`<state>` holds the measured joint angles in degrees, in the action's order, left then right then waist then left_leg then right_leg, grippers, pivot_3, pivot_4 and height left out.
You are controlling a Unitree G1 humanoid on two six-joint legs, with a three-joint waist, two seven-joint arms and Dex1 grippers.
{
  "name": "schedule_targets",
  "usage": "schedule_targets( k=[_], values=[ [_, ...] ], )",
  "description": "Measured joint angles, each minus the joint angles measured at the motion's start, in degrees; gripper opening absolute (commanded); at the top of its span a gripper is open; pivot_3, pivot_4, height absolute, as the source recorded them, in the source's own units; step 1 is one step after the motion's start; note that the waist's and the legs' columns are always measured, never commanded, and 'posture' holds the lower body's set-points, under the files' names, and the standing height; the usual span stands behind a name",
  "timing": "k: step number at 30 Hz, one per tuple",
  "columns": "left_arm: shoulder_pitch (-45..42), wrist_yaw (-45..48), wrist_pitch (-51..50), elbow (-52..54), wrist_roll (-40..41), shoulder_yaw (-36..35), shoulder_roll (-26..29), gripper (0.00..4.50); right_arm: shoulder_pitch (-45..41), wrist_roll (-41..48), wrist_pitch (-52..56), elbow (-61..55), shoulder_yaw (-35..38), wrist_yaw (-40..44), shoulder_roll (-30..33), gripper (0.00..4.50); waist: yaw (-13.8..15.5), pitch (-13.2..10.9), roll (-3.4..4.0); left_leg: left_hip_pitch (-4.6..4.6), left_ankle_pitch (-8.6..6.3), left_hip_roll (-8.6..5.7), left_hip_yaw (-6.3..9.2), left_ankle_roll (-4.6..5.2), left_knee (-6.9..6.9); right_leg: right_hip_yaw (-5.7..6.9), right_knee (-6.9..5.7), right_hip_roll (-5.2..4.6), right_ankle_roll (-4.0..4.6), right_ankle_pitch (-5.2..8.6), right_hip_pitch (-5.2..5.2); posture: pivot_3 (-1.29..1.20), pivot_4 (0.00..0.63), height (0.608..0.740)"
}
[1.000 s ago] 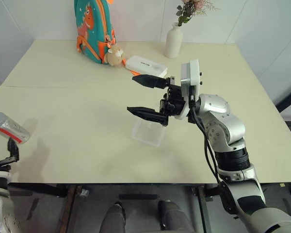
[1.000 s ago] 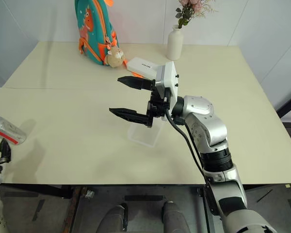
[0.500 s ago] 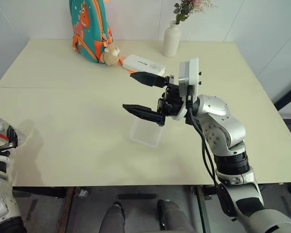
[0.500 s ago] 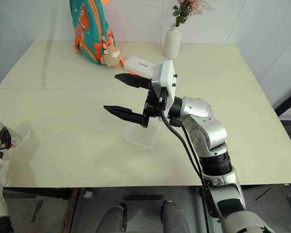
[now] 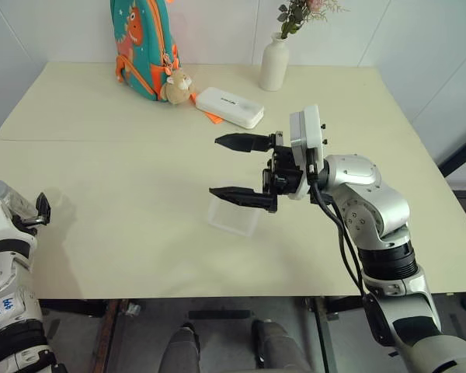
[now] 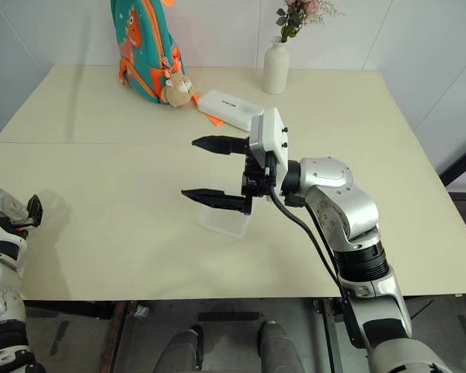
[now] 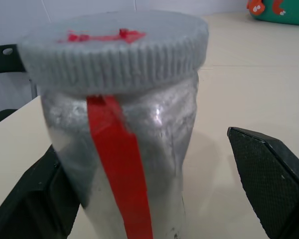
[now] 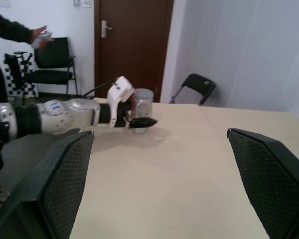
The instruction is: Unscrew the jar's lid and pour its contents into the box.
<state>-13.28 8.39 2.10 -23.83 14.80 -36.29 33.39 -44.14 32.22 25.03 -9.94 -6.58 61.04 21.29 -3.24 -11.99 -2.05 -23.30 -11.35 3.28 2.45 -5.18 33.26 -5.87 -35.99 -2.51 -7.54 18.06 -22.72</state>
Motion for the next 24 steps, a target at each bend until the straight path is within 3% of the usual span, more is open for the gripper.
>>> schedule_targets(
  k=[14,17,23,24],
  values=[
    [-2.07,1.46,2.3,-6.26,-0.46,1.12,5.51,4.48,1.25,-0.24,-0.26,-0.07,0.0,-1.32,0.0,4.5,0.09,0.0,0.0,0.0,-0.01,0.03,-0.02,-0.02,-0.03,0.0,0.0,0.01,0.02,0.01,-0.03,0.0,0.15,0.74],
    [-2.53,1.69,2.78,-7.36,-0.83,1.98,5.57,3.86,1.25,-0.39,-0.4,-0.07,0.01,-1.77,-0.06,4.5,0.07,0.0,0.0,0.0,-0.02,0.03,-0.03,-0.03,-0.04,0.0,0.01,0.01,0.02,0.01,-0.03,0.0,0.15,0.74],
    [-2.54,1.73,2.95,-7.7,-1.49,3.18,5.56,2.03,1.42,-0.69,-0.78,-0.07,0.02,-2.7,-0.06,4.5,0.05,0.0,0.0,0.0,-0.02,0.06,-0.04,-0.03,-0.07,0.0,0.0,0.03,0.03,0.02,-0.05,0.0,0.15,0.74],
    [-2.53,1.75,2.93,-7.67,-1.43,3.18,5.56,2.0,1.62,-0.69,-1.0,-0.07,0.03,-2.8,-0.06,4.5,0.05,0.0,0.0,0.0,-0.02,0.06,-0.03,-0.04,-0.07,0.0,0.0,0.04,0.03,0.02,-0.05,0.0,0.15,0.74]
  ],
)
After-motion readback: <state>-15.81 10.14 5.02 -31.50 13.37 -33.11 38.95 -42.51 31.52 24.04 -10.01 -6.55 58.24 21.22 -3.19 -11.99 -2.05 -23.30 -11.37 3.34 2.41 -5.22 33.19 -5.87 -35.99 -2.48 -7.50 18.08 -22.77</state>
